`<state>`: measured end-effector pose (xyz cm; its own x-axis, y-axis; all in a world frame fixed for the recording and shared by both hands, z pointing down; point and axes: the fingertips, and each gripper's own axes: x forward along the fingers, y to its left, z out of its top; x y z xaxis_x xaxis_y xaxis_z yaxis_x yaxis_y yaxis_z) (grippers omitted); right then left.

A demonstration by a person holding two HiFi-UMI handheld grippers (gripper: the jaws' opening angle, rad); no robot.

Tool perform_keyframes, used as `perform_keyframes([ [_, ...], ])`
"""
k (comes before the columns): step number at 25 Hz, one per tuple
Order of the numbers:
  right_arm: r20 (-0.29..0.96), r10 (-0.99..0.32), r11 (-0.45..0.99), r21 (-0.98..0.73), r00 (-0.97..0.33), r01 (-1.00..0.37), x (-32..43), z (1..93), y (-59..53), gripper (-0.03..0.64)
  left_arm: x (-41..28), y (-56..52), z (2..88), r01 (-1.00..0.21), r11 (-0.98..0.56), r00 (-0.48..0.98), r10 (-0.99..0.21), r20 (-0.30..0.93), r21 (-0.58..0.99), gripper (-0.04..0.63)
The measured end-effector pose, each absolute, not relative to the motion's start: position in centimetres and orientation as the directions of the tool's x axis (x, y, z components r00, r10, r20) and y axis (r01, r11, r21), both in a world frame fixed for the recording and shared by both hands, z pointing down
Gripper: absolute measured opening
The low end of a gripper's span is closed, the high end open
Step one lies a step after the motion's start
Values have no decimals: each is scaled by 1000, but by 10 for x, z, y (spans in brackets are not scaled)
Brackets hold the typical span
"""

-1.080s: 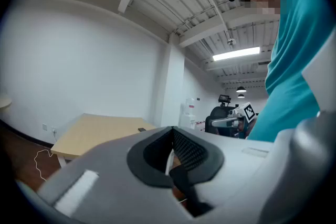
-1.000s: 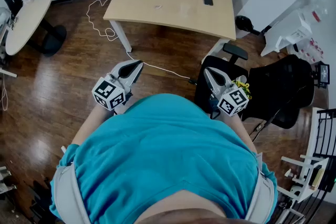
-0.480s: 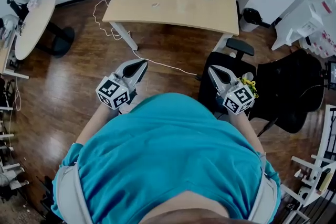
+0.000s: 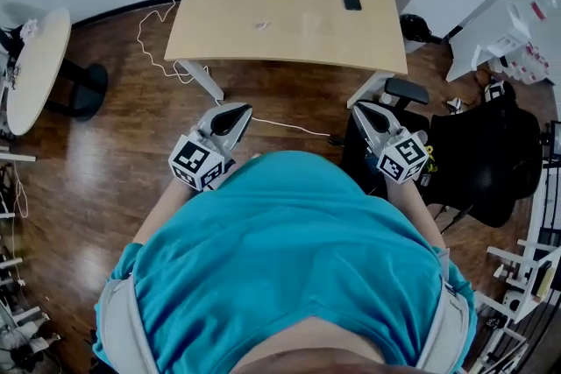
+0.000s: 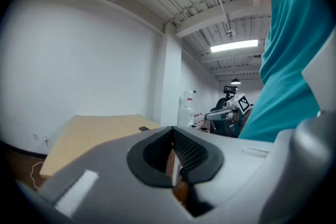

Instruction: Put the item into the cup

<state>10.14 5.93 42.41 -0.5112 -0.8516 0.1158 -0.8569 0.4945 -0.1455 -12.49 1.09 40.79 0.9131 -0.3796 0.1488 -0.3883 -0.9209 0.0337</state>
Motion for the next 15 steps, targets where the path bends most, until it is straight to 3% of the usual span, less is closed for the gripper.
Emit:
perform_keyframes([
  [8,156,-907,361,-189,-391,-913,98,420,-27,2,-124,-71,410,-226,-973,958,-230,171,-39,3],
  [15,194,-900,356,-190,-391,-915,115,422,-68,2,-102,-131,418,-263,-965,946,-263,188,-26,3],
])
